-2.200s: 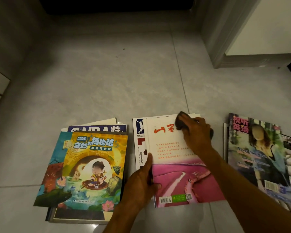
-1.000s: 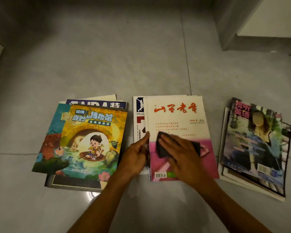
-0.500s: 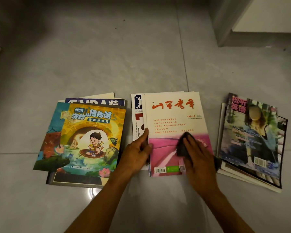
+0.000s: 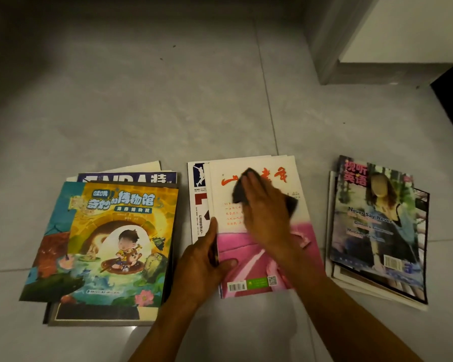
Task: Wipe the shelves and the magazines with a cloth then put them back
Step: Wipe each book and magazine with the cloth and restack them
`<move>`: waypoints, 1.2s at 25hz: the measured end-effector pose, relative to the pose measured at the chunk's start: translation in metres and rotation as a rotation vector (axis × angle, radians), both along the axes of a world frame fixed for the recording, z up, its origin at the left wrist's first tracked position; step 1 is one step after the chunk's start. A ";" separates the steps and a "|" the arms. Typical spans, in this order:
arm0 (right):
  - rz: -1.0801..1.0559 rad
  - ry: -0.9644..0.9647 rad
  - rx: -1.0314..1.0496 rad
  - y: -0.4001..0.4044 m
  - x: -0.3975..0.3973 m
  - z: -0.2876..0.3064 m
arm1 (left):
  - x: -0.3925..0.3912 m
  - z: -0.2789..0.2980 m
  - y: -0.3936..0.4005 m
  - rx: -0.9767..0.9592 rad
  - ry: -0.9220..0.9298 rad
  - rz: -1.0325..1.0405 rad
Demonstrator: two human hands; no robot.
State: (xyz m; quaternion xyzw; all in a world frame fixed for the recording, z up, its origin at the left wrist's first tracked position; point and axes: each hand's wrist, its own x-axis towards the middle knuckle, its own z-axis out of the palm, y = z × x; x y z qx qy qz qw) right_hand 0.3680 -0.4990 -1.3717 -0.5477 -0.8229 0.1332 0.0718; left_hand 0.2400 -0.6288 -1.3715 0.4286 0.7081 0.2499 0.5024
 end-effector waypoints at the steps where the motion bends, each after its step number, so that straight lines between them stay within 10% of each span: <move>1: 0.141 -0.012 0.012 -0.005 -0.021 0.000 | 0.000 -0.003 0.000 0.012 -0.004 0.006; 4: 0.323 -0.039 0.054 0.010 -0.027 -0.006 | -0.002 -0.010 0.001 0.009 -0.059 0.024; 9: -0.042 0.052 -0.027 0.071 0.049 -0.013 | -0.001 -0.007 0.000 -0.017 -0.070 0.043; 16: 0.040 -0.047 -0.036 -0.111 0.107 -0.007 | -0.001 0.005 0.003 -0.028 -0.008 0.006; 30: 0.220 -0.051 -0.030 -0.023 -0.024 0.001 | -0.009 0.018 0.007 -0.072 -0.202 0.181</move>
